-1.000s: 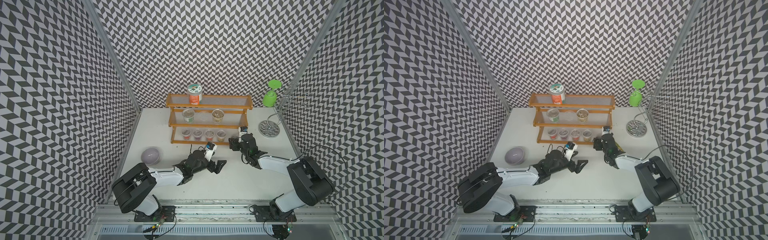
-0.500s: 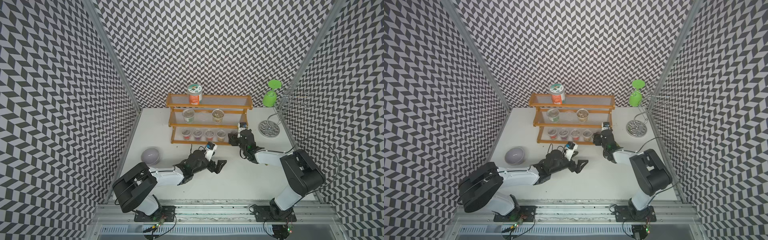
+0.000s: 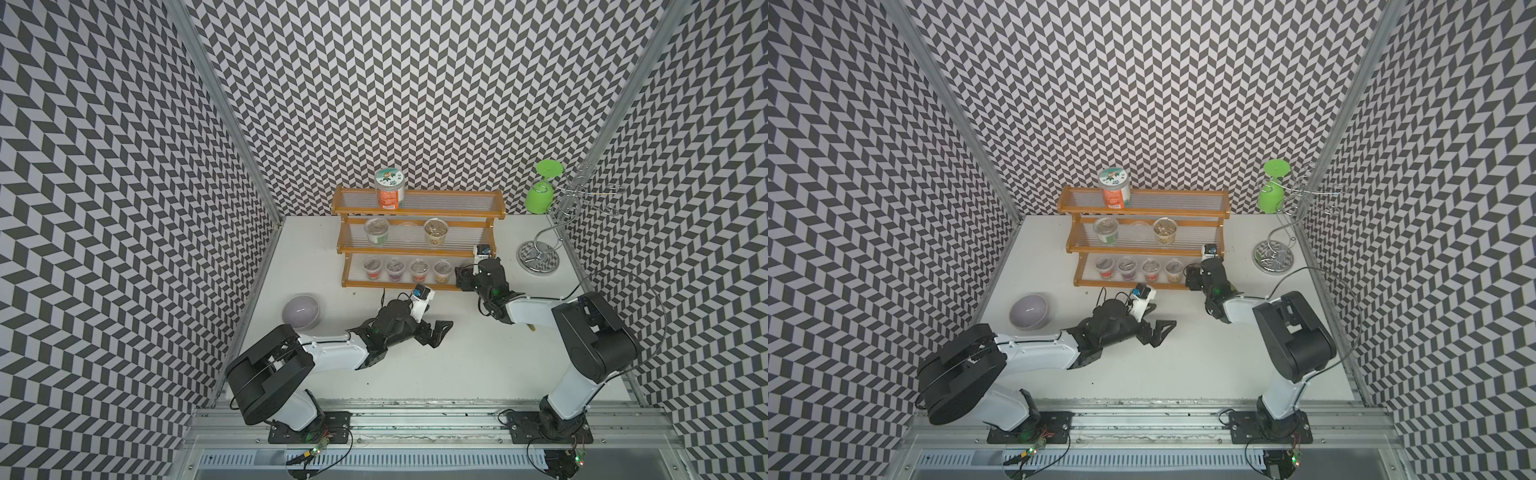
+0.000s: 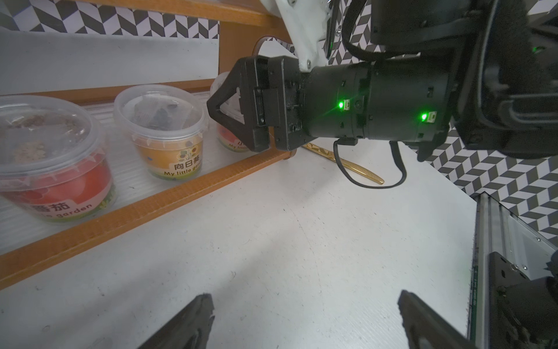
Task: Place the seed container on the shelf
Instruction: Place the seed jar on the shelf.
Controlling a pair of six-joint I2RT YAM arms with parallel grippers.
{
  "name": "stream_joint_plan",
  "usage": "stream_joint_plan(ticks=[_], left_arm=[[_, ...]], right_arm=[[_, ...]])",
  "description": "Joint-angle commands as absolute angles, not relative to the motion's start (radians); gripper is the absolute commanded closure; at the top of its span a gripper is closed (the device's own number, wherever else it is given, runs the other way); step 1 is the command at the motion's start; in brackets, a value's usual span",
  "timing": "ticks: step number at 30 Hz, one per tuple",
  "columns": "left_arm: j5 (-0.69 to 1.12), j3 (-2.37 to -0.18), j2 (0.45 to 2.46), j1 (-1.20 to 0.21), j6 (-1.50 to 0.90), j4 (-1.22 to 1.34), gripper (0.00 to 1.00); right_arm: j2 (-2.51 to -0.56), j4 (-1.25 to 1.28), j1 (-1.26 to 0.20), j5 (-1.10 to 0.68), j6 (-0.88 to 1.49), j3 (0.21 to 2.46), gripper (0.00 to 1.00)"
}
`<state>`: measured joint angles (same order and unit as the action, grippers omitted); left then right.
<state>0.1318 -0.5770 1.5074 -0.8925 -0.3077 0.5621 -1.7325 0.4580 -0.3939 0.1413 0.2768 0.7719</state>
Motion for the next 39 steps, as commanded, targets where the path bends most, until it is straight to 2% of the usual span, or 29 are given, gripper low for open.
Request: stream_joint_plan(ticks=[1,26,33,39], left_arm=[[0.124,-0.608,1.504,-0.899,-0.302,0.546,0.00],[0.132,-0.623,1.514,-0.899,-0.314,0.516,0.01],[0.126,-0.621,1.507,-0.899,-0.321,0.513,0.00],[0.038,-0.599,1.444,-0.897,-0.305,0.503,0.00]], right_arm=[[-1.749,0.490,-0.388,0.129,0.275,0.792,0.27],[-1.690,0.378,-0.387,0.100,0.287,0.799,0.24],[-1.658,0.356,-0.386,0.118,0.292,0.796,0.15],[-1.524,0.335,-0.387,0.144,0.289,0.729,0.11]])
